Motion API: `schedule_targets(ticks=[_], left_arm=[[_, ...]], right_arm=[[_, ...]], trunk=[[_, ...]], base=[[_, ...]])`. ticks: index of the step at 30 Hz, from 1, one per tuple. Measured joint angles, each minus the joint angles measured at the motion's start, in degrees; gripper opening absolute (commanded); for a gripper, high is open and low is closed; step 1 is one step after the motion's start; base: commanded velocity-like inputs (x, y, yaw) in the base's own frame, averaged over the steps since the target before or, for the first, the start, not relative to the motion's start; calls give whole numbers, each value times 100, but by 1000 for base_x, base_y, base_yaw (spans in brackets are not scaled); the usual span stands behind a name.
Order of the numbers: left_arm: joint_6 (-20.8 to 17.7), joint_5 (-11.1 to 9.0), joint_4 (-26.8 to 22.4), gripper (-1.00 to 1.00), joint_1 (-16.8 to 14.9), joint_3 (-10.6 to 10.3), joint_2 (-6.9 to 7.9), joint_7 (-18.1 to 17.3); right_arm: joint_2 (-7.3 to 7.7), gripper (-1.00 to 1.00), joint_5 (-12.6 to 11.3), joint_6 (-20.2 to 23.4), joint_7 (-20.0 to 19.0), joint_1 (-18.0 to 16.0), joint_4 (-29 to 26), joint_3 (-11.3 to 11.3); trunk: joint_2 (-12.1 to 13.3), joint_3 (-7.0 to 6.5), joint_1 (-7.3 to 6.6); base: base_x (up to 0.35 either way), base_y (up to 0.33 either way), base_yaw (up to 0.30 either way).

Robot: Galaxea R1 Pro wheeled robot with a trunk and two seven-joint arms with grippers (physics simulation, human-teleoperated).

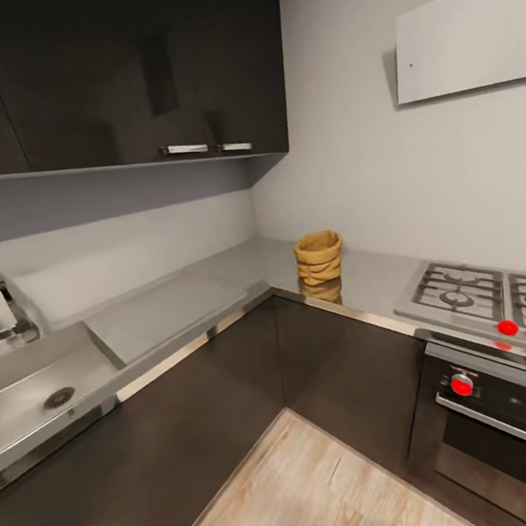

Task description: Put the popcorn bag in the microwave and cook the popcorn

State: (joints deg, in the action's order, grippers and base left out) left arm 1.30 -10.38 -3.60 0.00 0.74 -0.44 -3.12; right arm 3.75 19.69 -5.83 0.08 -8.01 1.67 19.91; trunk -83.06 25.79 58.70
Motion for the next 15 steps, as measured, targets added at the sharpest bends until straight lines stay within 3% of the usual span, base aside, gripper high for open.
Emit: schedule_targets(ticks=[7, 15], left_arm=[[6, 4, 0, 100, 0, 0, 9, 0], [70, 5, 0, 100, 0, 0, 9, 1]], right_arm=[[3, 100, 0, 0, 0, 0, 0, 0], [43, 100, 0, 36, -2, -1, -3, 0]], trunk=[[0, -32, 0], [0, -37, 0]], base=[[294, 213, -194], [288, 225, -12]])
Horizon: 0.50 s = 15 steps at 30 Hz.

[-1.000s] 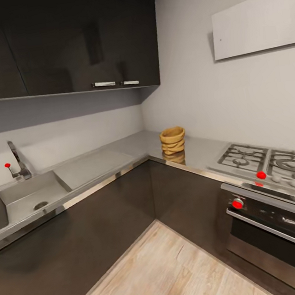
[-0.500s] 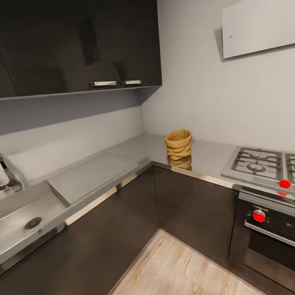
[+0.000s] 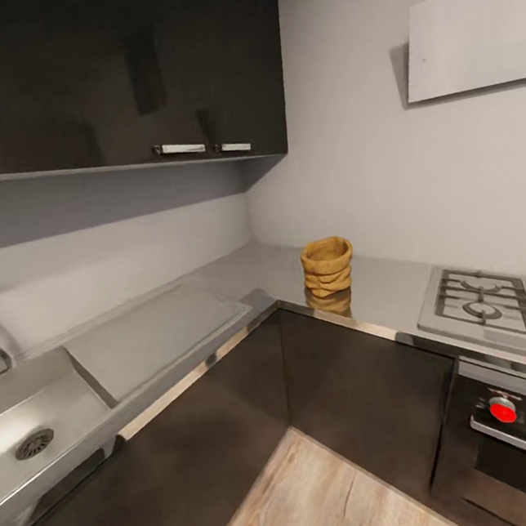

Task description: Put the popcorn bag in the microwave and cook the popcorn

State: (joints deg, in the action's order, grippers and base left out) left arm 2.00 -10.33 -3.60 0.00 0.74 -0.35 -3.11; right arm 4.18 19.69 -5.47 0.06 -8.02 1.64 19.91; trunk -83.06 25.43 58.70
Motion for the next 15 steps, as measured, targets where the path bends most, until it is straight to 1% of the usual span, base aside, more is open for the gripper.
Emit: schedule_targets(ticks=[7, 9, 13, 15], left_arm=[[2, 6, -1, 100, 0, 0, -3, 0], [1, 8, 0, 100, 0, 0, -6, 0], [0, 9, -1, 100, 0, 0, -8, 1], [4, 10, -2, 100, 0, 0, -9, 0]], right_arm=[[4, 100, 0, -34, 2, 0, 1, 0], [0, 100, 0, -37, 2, 0, 2, 0], [-20, 100, 0, -43, 2, 1, 3, 0], [-24, 100, -1, -44, 2, 1, 3, 0]], trunk=[[0, 0, 0], [0, 0, 0], [0, 0, 0], [0, 0, 1]], base=[[283, 232, -12], [283, 232, -148], [279, 228, -224], [196, 132, -242]])
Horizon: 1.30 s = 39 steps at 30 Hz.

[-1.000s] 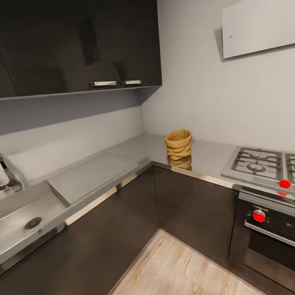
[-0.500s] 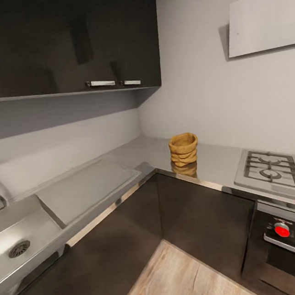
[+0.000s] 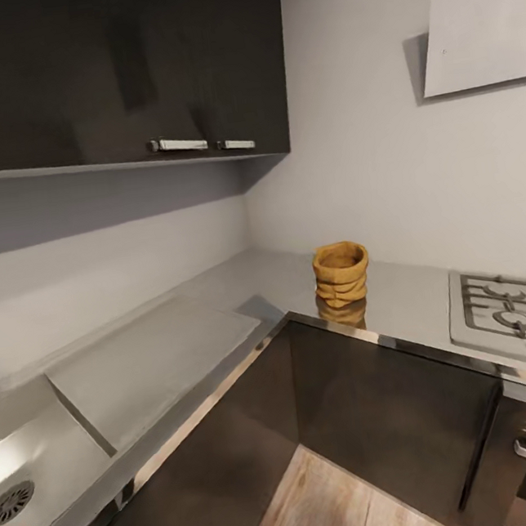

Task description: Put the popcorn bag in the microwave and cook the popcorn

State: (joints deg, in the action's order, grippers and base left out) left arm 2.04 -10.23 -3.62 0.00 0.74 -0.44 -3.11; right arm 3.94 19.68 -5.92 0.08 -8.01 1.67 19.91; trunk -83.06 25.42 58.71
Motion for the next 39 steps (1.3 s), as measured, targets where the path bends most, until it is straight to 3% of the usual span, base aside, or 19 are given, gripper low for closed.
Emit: schedule_targets(ticks=[39], left_arm=[[4, 9, -15, 100, 0, 0, 7, -1]], right_arm=[[24, 100, -10, 9, 0, 0, 0, 0]], trunk=[[0, 0, 2]], base=[[6, 4, -245]])
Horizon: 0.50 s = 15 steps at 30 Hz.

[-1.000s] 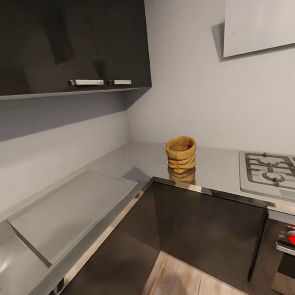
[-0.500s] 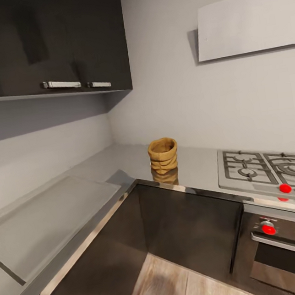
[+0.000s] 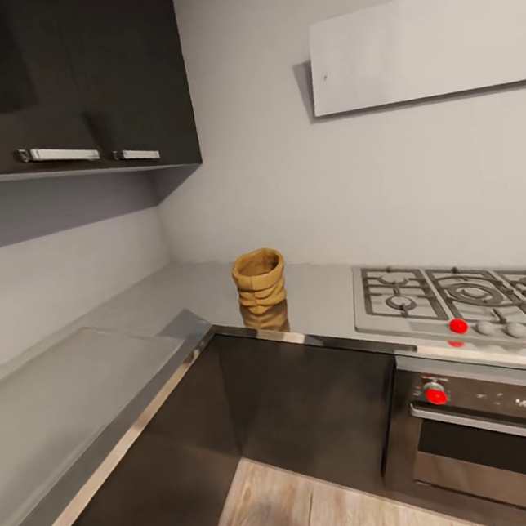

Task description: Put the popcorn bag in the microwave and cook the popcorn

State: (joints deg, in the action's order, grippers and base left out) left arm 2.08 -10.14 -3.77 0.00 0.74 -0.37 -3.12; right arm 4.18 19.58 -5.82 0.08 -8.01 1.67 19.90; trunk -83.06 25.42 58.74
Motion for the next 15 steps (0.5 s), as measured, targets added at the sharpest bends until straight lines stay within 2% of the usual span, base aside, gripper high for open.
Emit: schedule_targets(ticks=[6, 15], left_arm=[[1, 0, 0, 100, 0, 0, -6, 0], [2, -10, 1, 100, 0, 1, -1, 1]], right_arm=[[1, 100, 1, 9, 0, 0, 0, 2], [9, 100, 12, 35, -12, -1, 0, 0]], trunk=[[0, 0, 0], [-1, 1, -1]], base=[[0, 3, -204], [70, 199, -13]])
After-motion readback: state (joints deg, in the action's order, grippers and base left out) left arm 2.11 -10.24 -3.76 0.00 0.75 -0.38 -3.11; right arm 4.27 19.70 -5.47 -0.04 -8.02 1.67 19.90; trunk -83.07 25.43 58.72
